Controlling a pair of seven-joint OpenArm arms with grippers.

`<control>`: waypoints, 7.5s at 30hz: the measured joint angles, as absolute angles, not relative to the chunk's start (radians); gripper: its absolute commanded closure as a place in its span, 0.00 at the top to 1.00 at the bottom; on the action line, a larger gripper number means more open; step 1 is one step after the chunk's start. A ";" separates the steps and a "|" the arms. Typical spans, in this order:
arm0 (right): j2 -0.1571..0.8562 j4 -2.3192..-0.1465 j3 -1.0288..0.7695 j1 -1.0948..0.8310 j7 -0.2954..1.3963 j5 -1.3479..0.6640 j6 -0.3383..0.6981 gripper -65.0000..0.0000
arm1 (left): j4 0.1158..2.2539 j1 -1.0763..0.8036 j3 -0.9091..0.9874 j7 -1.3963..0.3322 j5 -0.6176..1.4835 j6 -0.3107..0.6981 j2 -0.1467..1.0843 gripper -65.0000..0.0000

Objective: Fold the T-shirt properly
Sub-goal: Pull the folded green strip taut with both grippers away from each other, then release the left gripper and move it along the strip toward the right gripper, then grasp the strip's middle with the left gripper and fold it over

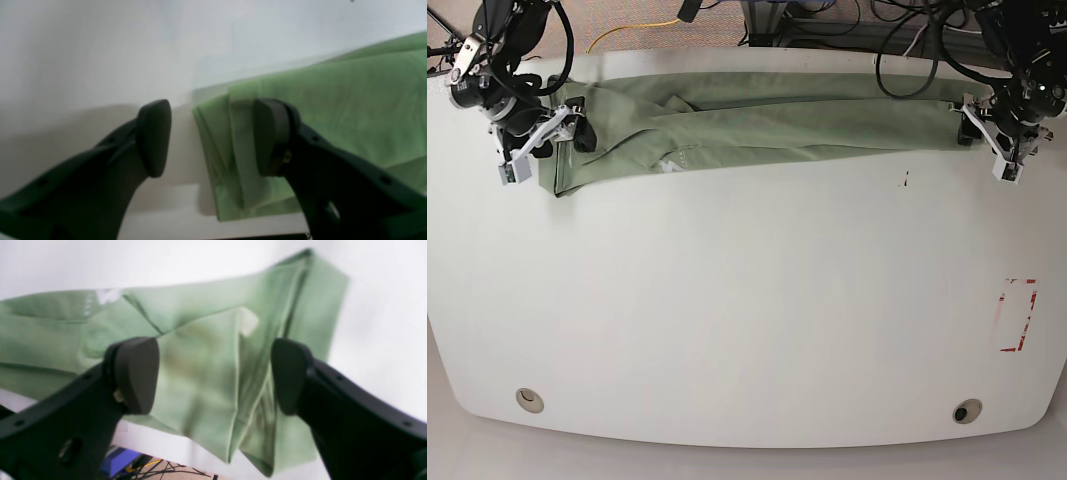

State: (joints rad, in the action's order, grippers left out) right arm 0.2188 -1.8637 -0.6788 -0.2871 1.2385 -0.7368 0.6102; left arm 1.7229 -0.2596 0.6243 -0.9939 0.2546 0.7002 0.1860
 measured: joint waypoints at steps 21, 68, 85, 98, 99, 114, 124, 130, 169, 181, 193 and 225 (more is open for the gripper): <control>0.197 -1.826 -0.602 -0.310 1.259 -0.863 0.654 0.66 | 1.720 -0.327 0.708 -1.119 0.613 0.697 0.231 0.56; 0.198 -1.682 -0.597 -0.271 1.250 -0.758 0.655 0.65 | 1.573 -0.241 0.708 -1.076 0.435 0.704 0.231 0.03; 0.201 -1.671 -0.557 -0.266 1.243 -0.842 0.659 0.65 | 1.916 -0.218 0.548 -1.214 0.537 0.698 0.206 0.03; 0.202 -1.624 -0.546 -0.265 1.212 -0.861 0.659 0.65 | 1.916 -0.218 0.228 -1.224 0.623 0.698 0.163 0.03; 0.201 -1.624 -0.546 -0.265 1.212 -0.861 0.659 0.65 | 1.916 -0.219 0.204 -1.224 0.631 0.698 0.160 0.03; 0.201 -1.624 -0.546 -0.265 1.208 -0.861 0.659 0.65 | 1.914 -0.168 0.061 -1.226 0.636 0.697 0.077 0.04; 0.200 -1.624 -0.546 -0.265 1.208 -0.861 0.659 0.65 | 1.914 -0.134 0.053 -1.227 0.633 0.697 0.042 0.15; 0.199 -1.624 -0.546 -0.265 1.208 -0.861 0.662 0.65 | 1.913 -0.138 -0.004 -1.227 0.630 0.697 0.042 0.16; 0.199 -1.624 -0.544 -0.262 1.209 -0.857 0.666 0.65 | 1.946 -0.069 0.141 -1.332 0.717 0.696 0.022 0.51; 0.197 -1.624 -0.543 -0.260 1.208 -0.859 0.670 0.65 | 1.874 -0.082 0.137 -1.194 0.470 0.698 0.052 0.15; 0.197 -1.624 -0.543 -0.262 1.209 -0.861 0.670 0.65 | 1.755 -0.077 0.077 -1.106 0.360 0.697 0.046 0.15; 0.181 -1.624 -0.544 -0.262 1.205 -0.861 0.670 0.65 | 1.913 0.039 -0.190 -1.275 0.348 0.697 0.091 0.16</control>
State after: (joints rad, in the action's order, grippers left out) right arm 0.1810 -1.6241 -0.5442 -0.2619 1.2049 -0.8608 0.6704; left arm 1.9129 0.0387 -0.1902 -1.2747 0.3477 0.6968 0.0906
